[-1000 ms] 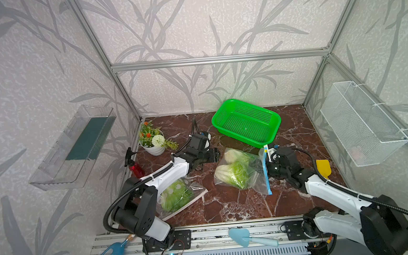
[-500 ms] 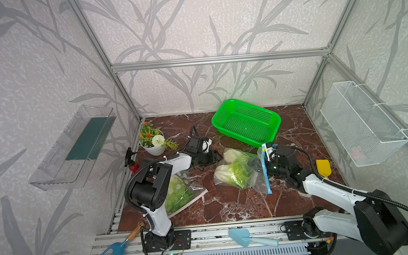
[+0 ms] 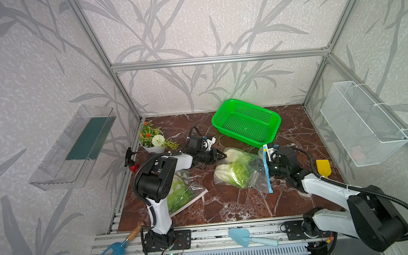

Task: Open the zip-top bag and take out the chinese cabbages
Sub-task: Pick up the Chinese cabbage from the zipper food storage bag.

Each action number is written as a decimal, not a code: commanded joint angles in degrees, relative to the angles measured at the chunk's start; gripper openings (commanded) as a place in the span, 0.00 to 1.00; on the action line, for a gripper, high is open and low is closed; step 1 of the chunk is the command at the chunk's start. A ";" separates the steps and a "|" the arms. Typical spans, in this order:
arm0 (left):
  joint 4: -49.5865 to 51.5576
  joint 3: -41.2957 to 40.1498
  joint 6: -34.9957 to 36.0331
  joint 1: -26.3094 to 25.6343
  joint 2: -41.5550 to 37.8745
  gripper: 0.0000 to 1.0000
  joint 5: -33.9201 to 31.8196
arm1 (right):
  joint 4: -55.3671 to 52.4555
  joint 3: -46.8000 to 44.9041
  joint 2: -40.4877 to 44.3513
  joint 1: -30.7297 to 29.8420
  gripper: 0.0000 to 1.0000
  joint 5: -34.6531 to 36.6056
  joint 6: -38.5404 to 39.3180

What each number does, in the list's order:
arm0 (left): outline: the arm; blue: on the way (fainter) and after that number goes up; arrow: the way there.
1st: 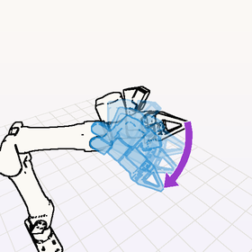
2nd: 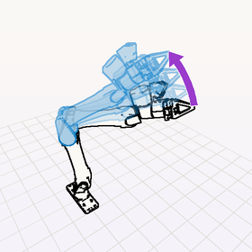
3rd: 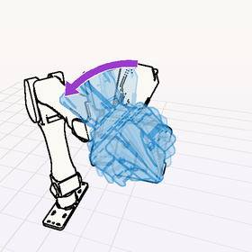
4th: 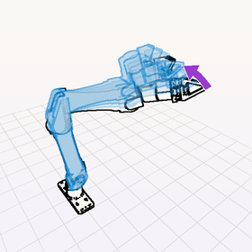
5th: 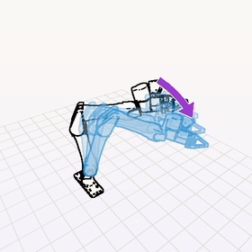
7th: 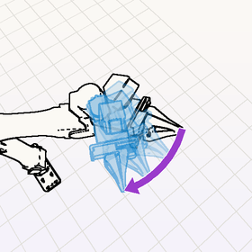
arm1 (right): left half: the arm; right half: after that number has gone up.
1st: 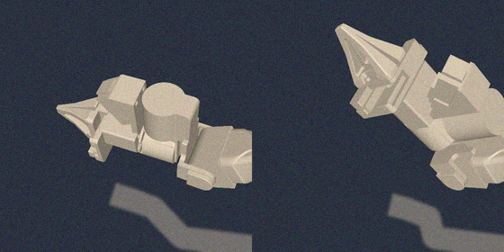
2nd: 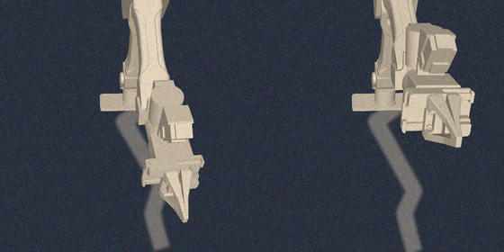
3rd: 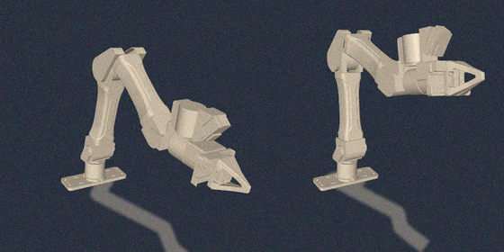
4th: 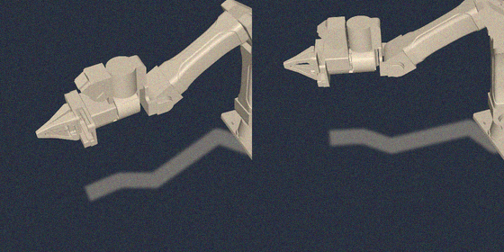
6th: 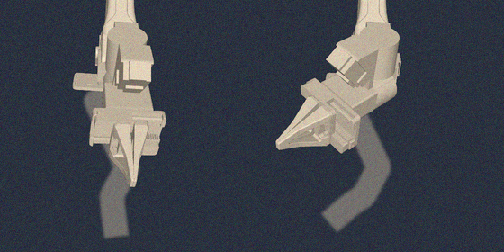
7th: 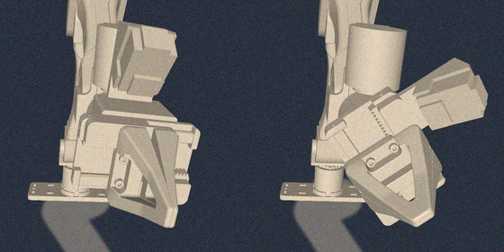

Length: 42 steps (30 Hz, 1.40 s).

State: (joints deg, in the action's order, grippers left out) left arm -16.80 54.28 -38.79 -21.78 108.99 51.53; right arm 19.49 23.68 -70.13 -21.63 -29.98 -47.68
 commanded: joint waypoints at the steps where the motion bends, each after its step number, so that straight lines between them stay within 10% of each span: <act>1: -3.97 1.22 -1.50 -1.91 0.65 0.08 2.40 | 1.43 -0.59 0.97 0.20 0.45 2.52 -1.05; 23: -1.09 0.68 0.44 -0.74 -3.23 0.00 -0.29 | -2.68 3.37 1.21 0.28 0.12 3.44 1.05; 42: 7.54 0.36 4.51 4.42 -7.28 0.00 -5.69 | -14.97 8.58 7.44 1.15 0.03 1.37 1.88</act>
State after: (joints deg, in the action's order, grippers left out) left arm -13.87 54.28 -37.28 -19.22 105.21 49.52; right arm 6.28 29.67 -64.90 -20.88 -26.76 -45.47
